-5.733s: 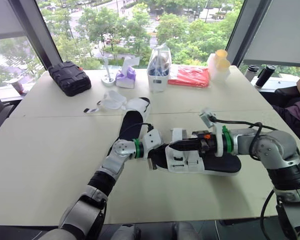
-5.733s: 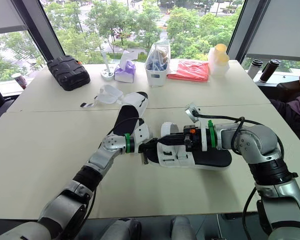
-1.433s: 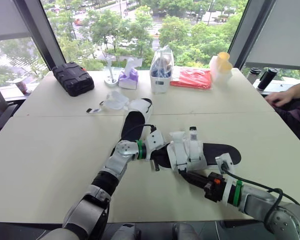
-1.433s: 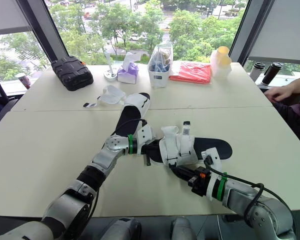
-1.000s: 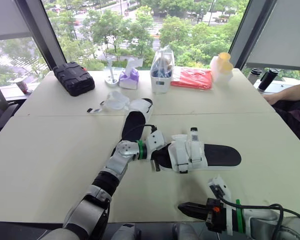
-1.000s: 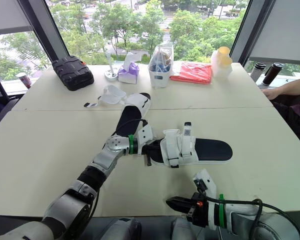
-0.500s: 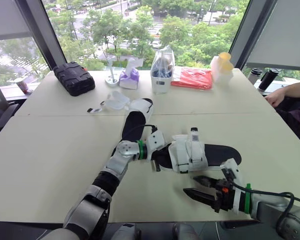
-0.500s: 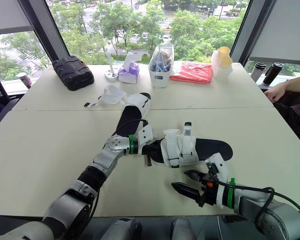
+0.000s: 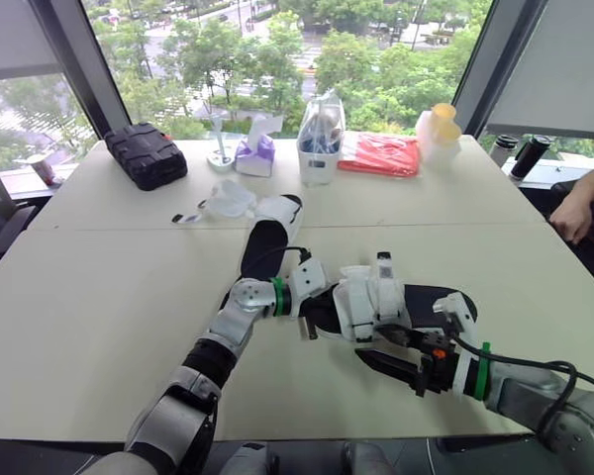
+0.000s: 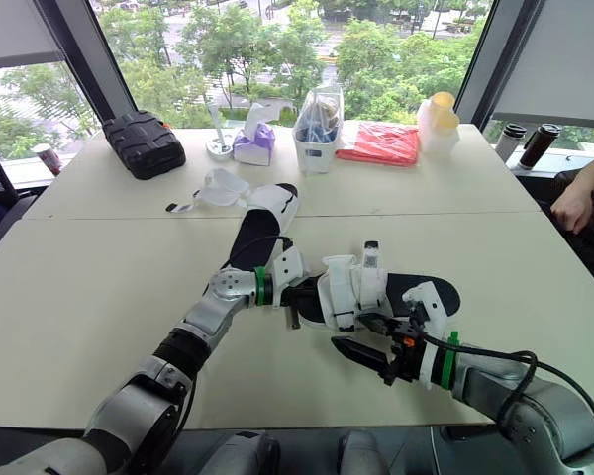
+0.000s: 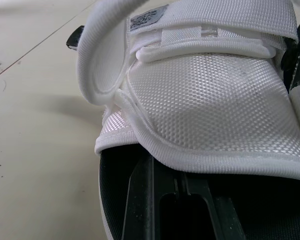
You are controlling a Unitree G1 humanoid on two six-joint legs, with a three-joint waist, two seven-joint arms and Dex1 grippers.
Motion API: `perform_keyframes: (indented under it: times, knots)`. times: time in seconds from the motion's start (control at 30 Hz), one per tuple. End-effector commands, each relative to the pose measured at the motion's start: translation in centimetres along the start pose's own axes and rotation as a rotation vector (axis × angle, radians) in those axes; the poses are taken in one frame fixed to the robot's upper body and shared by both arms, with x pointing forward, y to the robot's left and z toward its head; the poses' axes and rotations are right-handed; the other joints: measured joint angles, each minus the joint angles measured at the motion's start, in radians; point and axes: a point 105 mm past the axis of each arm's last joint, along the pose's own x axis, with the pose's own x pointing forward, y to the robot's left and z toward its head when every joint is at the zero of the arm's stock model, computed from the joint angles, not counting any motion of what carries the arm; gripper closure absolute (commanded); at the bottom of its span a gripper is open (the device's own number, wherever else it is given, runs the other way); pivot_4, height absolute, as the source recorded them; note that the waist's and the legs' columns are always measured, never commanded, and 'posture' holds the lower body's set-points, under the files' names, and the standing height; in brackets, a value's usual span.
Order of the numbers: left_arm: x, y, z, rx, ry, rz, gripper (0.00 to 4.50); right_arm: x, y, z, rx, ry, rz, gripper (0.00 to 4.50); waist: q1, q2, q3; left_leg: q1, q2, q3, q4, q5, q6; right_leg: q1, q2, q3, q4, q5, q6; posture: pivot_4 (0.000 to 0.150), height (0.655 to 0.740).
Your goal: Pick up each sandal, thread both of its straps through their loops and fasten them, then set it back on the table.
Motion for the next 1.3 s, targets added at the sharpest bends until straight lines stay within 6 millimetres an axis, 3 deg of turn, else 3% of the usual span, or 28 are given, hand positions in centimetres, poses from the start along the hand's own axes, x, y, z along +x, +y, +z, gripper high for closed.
perform_keyframes:
  times: [0.03, 0.17, 0.23, 0.3, 0.47, 0.5, 0.8, 1.03, 1.3]
  knots:
    - [0.6, -0.9, -0.5, -0.007, 0.016, -0.034, 4.5, 1.2, 0.9, -0.1, 0.013, -0.005, 0.059, 0.16, -0.002, 0.0, 0.0, 0.0, 0.0, 0.0, 0.0, 0.0, 0.0, 0.0, 0.0, 0.0, 0.0, 0.0, 0.0, 0.15, 0.74]
    - [0.5, -0.9, -0.5, -0.009, 0.017, -0.027, 4.5, 1.7, 0.6, -0.6, 0.037, -0.001, 0.055, 0.16, -0.005, -0.001, -0.001, 0.001, 0.001, 0.0, 0.0, 0.0, 0.0, 0.0, 0.001, 0.0, 0.0, 0.0, 0.0, 0.15, 0.74]
    - [0.4, -0.9, -0.6, -0.009, 0.017, -0.026, 4.5, 1.8, 0.4, -0.7, 0.039, 0.0, 0.051, 0.68, -0.008, 0.0, -0.002, 0.002, 0.002, 0.0, 0.0, 0.0, 0.0, 0.001, 0.002, 0.0, 0.001, 0.0, 0.0, 0.15, 0.74]
    - [0.4, -0.9, -0.6, -0.01, 0.018, -0.024, 4.5, 1.9, 0.2, -0.6, 0.051, -0.01, 0.047, 1.48, -0.009, 0.0, -0.003, 0.002, 0.002, 0.0, 0.0, 0.0, 0.0, 0.002, 0.002, 0.0, 0.001, 0.0, 0.0, 0.15, 0.74]
    - [0.4, -0.9, -0.6, -0.01, 0.017, -0.02, 4.5, 2.2, 0.0, -1.2, 0.049, 0.018, 0.047, 4.14, -0.008, 0.001, -0.004, 0.002, 0.002, 0.0, 0.0, 0.0, 0.0, 0.001, 0.002, 0.0, 0.001, 0.0, 0.0, 0.15, 0.74]
    - [0.4, -0.9, -0.6, -0.01, 0.017, -0.019, 4.5, 2.2, 0.0, -1.3, 0.048, 0.023, 0.047, 4.46, -0.003, 0.001, -0.004, 0.001, 0.001, 0.0, 0.0, 0.0, 0.0, 0.001, 0.001, 0.0, 0.001, 0.0, 0.0, 0.15, 0.74]
    - [0.4, -0.9, -0.7, -0.012, 0.018, -0.015, 4.5, 1.8, 0.7, -1.3, 0.067, 0.019, 0.073, 4.46, -0.001, 0.001, -0.004, 0.0, 0.0, 0.0, 0.0, 0.0, 0.0, 0.0, 0.001, 0.0, 0.0, 0.0, 0.0, 0.15, 0.74]
    - [0.5, -0.8, -0.7, -0.009, 0.02, -0.018, 4.5, -0.1, 3.9, -3.4, 0.093, 0.157, 0.19, 4.46, 0.001, 0.001, -0.004, 0.0, 0.0, -0.001, 0.0, 0.0, 0.0, 0.0, 0.001, 0.0, 0.0, 0.0, 0.0, 0.15, 0.74]
    - [0.5, -0.8, -0.7, -0.004, 0.022, -0.02, 4.5, -1.8, 5.5, -3.4, 0.085, 0.213, 0.241, 4.46, 0.002, 0.001, -0.004, 0.0, 0.0, -0.001, 0.0, 0.0, 0.001, 0.001, 0.0, -0.001, -0.003, 0.0, 0.001, 0.15, 0.74]
